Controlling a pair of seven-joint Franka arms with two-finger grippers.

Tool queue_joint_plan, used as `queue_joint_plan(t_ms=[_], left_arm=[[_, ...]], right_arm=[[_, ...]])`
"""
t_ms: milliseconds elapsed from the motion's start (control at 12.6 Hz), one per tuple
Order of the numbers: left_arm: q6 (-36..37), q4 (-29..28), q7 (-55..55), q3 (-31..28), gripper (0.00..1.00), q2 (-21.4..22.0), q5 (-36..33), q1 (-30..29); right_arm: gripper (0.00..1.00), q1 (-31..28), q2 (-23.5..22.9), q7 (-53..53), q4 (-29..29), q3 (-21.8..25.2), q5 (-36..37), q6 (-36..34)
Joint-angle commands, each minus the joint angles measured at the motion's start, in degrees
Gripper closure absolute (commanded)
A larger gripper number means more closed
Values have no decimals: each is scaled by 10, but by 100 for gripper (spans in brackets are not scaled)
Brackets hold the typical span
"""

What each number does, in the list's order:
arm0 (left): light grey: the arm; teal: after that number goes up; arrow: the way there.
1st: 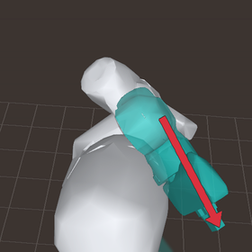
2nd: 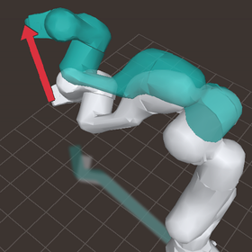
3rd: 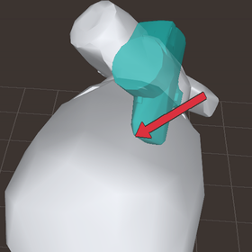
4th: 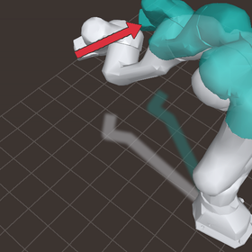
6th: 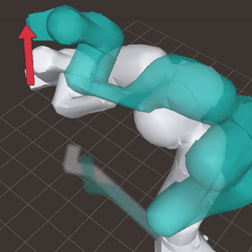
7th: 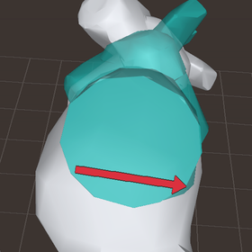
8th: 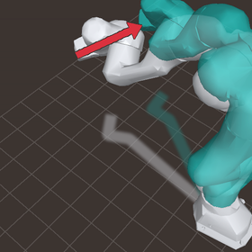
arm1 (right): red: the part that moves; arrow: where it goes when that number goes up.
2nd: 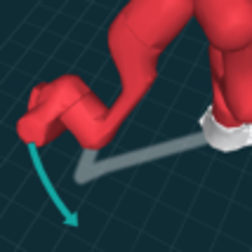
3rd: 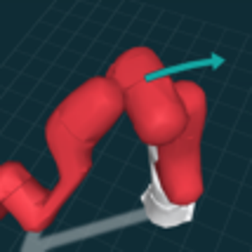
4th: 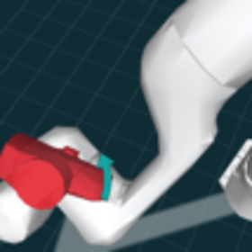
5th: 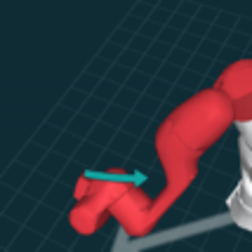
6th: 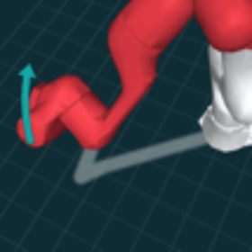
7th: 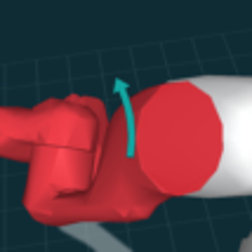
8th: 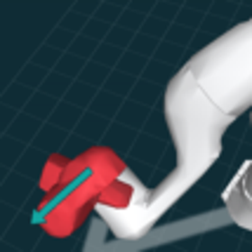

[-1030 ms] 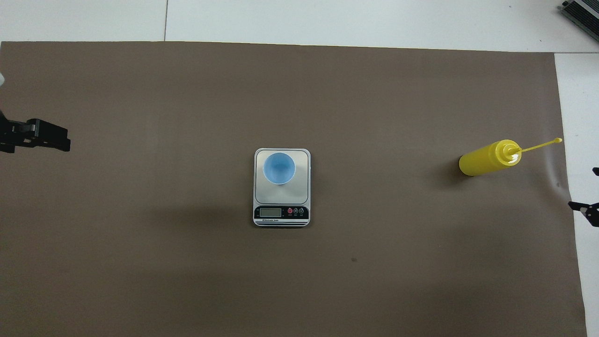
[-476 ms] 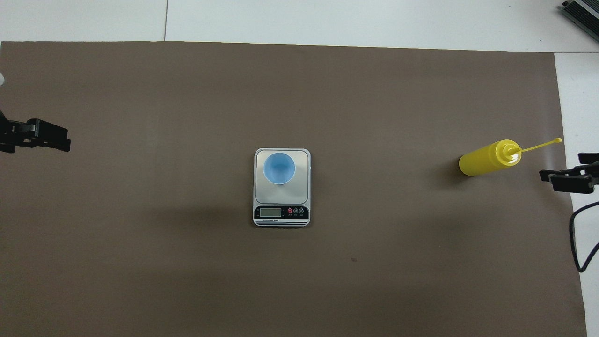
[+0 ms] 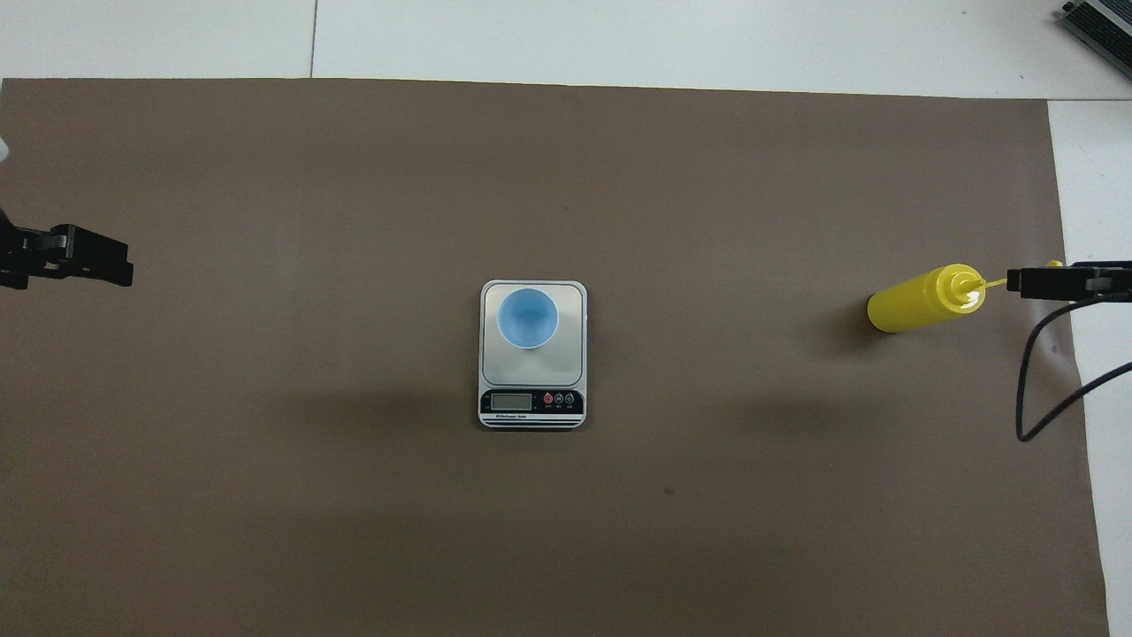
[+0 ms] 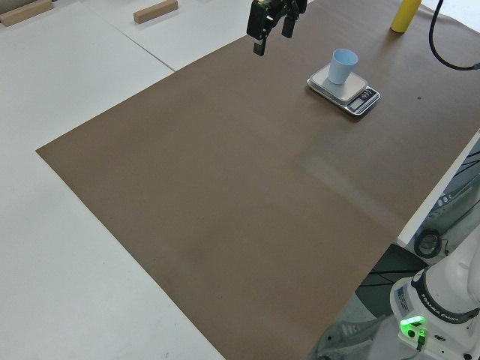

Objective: Pour seasoning into cup on scale with both arms

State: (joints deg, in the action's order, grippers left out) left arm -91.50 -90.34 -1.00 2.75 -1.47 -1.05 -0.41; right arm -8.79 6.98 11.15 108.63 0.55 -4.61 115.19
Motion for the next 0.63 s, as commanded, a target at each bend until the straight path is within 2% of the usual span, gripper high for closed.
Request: queue_joint_plan(t_ms=[0,238,555], left_arm=[[5,-8,-5,0,0,10,-5,-1],[5,-8,-5,0,0,10,-5,-1],[5,-7,-5,0,0,10,-5,-1]], right_arm=[[0,24,-34,-67,-73,1,47,-50],[0,42,-62,-112,-147,1,72,-129],[0,61,-76,-168,-199,-6,76,-209]])
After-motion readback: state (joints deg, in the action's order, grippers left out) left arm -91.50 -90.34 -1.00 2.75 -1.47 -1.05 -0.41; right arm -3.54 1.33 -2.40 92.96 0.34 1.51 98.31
